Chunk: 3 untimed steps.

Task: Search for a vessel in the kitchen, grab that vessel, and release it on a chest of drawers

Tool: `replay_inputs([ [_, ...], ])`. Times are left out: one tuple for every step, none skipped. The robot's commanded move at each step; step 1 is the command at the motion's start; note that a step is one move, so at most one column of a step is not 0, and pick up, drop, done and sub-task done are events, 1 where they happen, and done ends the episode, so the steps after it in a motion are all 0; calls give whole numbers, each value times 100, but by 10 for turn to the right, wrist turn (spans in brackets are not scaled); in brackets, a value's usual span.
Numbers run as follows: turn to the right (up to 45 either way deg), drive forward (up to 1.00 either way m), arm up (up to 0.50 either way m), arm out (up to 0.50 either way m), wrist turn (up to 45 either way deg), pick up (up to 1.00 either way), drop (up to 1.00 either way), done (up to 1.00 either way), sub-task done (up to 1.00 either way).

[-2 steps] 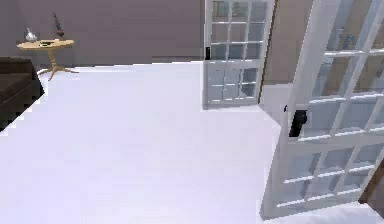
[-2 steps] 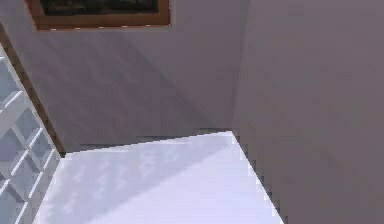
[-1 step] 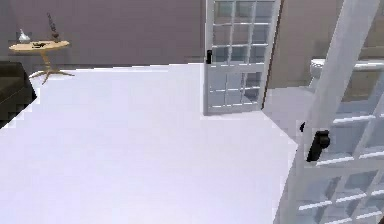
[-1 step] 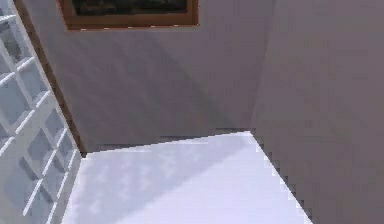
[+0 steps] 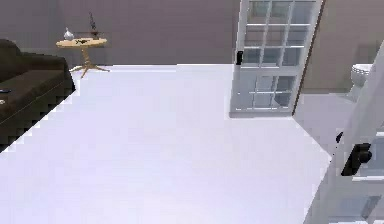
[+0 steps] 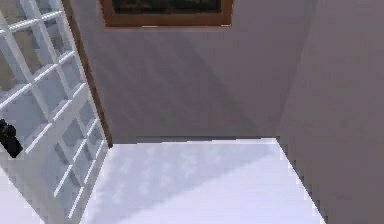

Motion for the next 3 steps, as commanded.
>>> replay_inputs([
  [0,100,0,0,0,0,0,0,0],
  [0,100,0,0,0,0,0,0,0],
  [-30,0,0,0,0,0,0,0,0],
])
